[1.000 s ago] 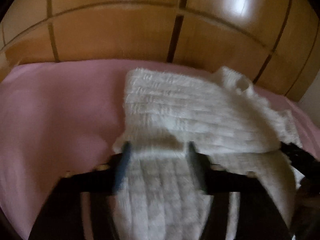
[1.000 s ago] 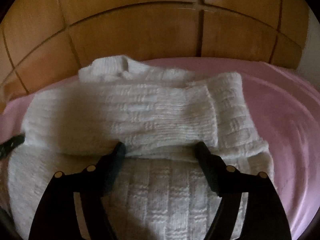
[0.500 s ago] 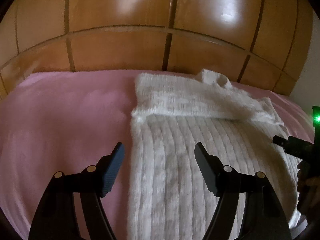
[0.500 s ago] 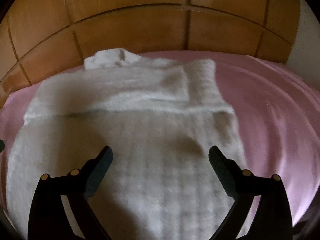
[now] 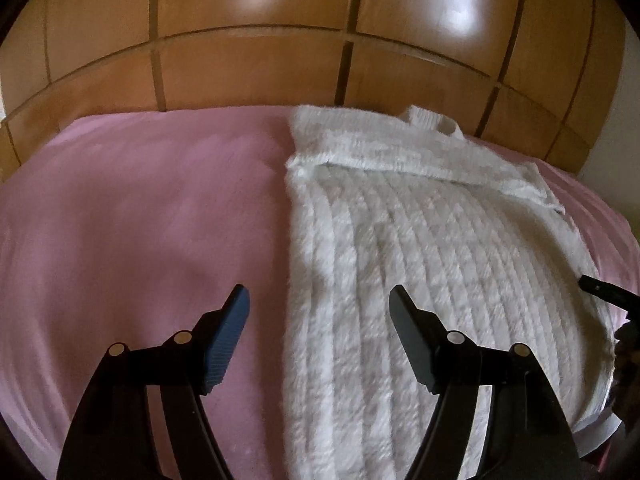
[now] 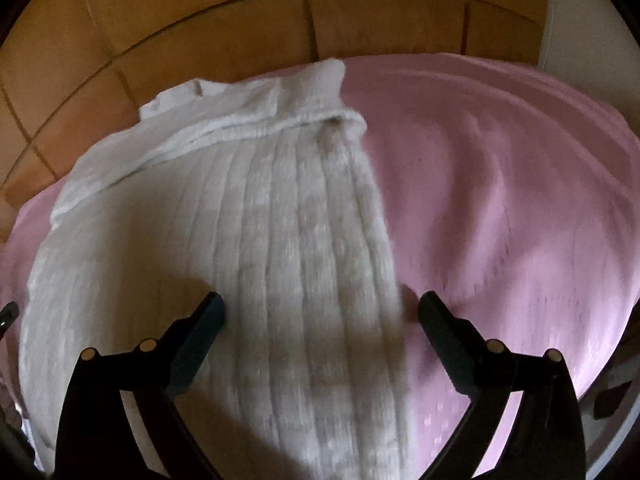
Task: Fold small clothes
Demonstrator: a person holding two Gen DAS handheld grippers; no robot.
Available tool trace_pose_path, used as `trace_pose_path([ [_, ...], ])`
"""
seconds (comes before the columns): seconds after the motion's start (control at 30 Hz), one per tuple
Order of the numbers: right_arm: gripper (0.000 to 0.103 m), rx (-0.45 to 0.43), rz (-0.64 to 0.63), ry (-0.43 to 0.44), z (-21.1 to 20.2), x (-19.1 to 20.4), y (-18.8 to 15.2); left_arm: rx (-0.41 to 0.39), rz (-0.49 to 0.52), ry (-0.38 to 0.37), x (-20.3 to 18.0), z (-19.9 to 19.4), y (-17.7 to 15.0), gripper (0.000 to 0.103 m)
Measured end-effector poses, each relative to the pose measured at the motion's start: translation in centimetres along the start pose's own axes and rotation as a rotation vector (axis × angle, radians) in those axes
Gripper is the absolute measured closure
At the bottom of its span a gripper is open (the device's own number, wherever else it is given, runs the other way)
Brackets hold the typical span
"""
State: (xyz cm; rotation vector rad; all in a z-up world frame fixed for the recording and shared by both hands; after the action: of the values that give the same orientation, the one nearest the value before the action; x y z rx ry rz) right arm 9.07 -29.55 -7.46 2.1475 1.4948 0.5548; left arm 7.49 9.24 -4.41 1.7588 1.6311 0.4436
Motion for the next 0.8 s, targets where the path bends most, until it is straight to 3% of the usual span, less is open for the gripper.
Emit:
trace_pose_path([
  [0.23,0.005,0.044,-0.035,0.093,-2.2,-0.8,-3.2,0.064,-0.046,-0.034,1.8,-0.6,-2.4,0.032],
  [0.33,0.008,0.079,-0.034,0.139,-3.2,-1.4,-4.8,0.115,-0.067,-0.102,2.4,-1.2,-3.8,0.033],
  [0.37,0.01,0.096,-0.031,0.161,-3.7,-1.7,-5.6,0.132,-0.069,-0.135,2.6,-1.6,-4.5,0.037],
  [0.5,0.042,0.158,-0.027,0.224,-4.9,-2.3,-8.1,0.169,-0.057,-0.223,2.1,-3.3,-6.5,0.051],
  [0.6,0.065,0.196,-0.042,0.249,-5.3,-2.2,-9.7,0.196,-0.049,-0.264,1.4,-3.7,-7.5,0.068],
  [0.63,0.082,0.202,-0.047,0.252,-5.3,-2.2,-9.9,0.203,-0.033,-0.273,1.0,-3.7,-7.6,0.084],
  [0.67,0.088,0.21,-0.052,0.26,-5.3,-2.0,-9.9,0.212,-0.014,-0.289,0.6,-3.8,-7.6,0.091],
  [0.8,0.09,0.153,-0.075,0.342,-7.5,-0.9,-8.1,0.171,-0.048,-0.401,0.7,-5.1,-5.6,0.093],
])
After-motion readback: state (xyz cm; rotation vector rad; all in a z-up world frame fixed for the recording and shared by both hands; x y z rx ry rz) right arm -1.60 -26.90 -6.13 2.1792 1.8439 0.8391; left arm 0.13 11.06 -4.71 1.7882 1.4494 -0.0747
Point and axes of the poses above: each gripper's, at about its wrist camera, not at the fingertips, and z roughly the way its jaws point, x to its left, y to its top, the point moved 1 cm from there along z, roughly the way its jaws point, and after that the axes turned 7 degrees about -y, right-handed, at the moved point
